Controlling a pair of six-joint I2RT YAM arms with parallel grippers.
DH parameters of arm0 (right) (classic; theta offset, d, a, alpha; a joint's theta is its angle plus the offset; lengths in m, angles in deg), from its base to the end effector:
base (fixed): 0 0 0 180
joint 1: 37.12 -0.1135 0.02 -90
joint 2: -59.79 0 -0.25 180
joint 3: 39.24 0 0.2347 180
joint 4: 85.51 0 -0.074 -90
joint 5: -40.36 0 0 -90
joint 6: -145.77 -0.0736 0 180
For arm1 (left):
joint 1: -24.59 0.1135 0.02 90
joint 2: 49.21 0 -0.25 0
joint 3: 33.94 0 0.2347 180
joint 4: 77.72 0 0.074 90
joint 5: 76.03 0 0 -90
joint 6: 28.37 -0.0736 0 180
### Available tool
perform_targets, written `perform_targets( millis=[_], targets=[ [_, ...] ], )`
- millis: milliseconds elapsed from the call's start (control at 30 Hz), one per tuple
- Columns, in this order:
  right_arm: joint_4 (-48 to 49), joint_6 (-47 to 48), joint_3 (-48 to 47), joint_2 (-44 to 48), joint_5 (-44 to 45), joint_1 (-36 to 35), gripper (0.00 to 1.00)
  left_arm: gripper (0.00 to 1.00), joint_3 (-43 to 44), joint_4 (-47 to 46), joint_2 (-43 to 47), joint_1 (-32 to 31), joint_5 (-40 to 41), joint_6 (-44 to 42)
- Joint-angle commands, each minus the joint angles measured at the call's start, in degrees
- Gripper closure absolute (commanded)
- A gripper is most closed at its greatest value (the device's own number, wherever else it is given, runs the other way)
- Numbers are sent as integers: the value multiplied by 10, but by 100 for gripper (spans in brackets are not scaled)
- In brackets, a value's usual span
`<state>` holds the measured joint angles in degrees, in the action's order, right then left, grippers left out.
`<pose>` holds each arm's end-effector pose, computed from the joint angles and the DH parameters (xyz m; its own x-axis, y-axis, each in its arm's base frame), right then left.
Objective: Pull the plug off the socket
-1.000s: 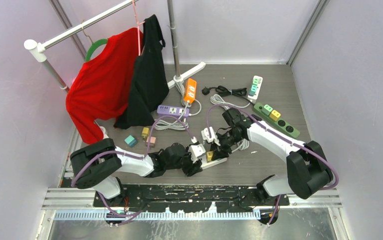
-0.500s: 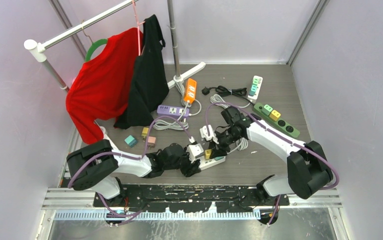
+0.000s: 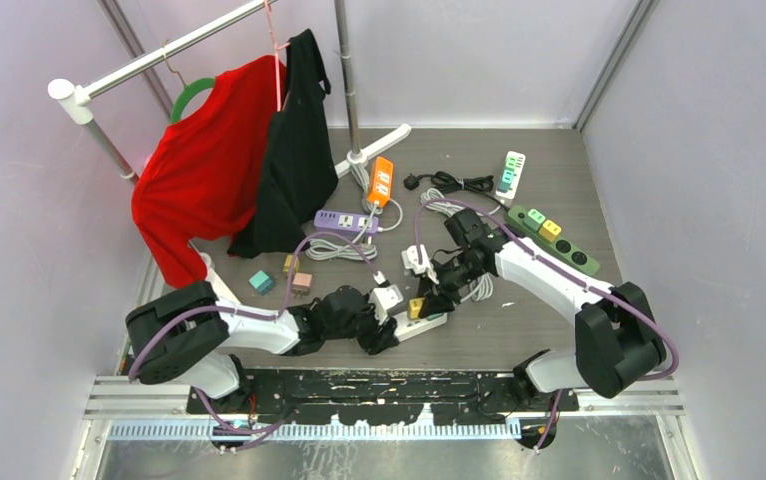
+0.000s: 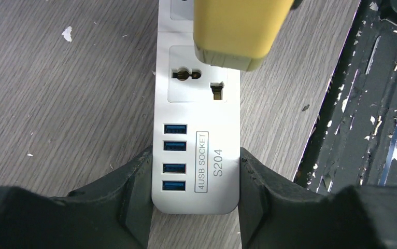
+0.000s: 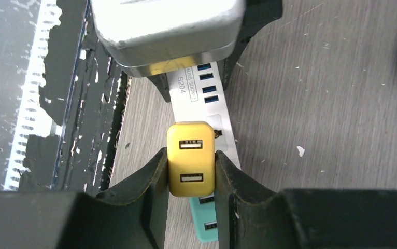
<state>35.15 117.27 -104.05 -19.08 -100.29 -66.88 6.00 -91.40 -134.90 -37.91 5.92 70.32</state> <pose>0.1748 0.1655 0.1861 0.0482 -0.6143 -0.7876 -0.9728 -0.2077 0.1025 0.1245 -0.2615 0.1167 -0.3833 0.4124 -0.8264 0.8853 0.4191 -0.2015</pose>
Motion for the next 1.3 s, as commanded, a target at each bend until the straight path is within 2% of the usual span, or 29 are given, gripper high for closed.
perform_targets(
  millis=[0,67,200,367,500,767,800,900,1000,1167,1233,1267],
  targets=[
    [-53,67,-25,8,-17,21,99,100,-19,41,13,3,-12,14],
    [-98,130,-22,11,-43,5,99,100,-19,42,14,2,-15,16],
    [-82,102,-25,6,-55,-34,99,100,-14,50,14,3,-19,17],
    [-77,44,-55,-8,-62,-8,99,100,-15,58,22,4,-15,19],
    [-78,38,-55,7,-73,24,99,100,-18,64,28,3,-14,20],
    [-79,33,-53,9,-75,30,99,100,-19,84,57,4,-1,19],
    [-80,25,-56,9,-84,34,99,92,-19,89,65,4,7,22],
    [-81,1,-65,15,-126,50,99,40,-22,100,105,4,33,40],
    [-65,-52,-70,18,-155,65,99,2,-22,114,178,4,48,59],
    [70,-289,-65,11,-175,81,99,0,-10,166,275,4,61,64],
    [169,-413,-52,6,-180,86,99,0,-6,186,315,4,68,71],
    [217,-504,-44,4,-178,88,99,0,-6,195,335,4,76,79]
  ],
)
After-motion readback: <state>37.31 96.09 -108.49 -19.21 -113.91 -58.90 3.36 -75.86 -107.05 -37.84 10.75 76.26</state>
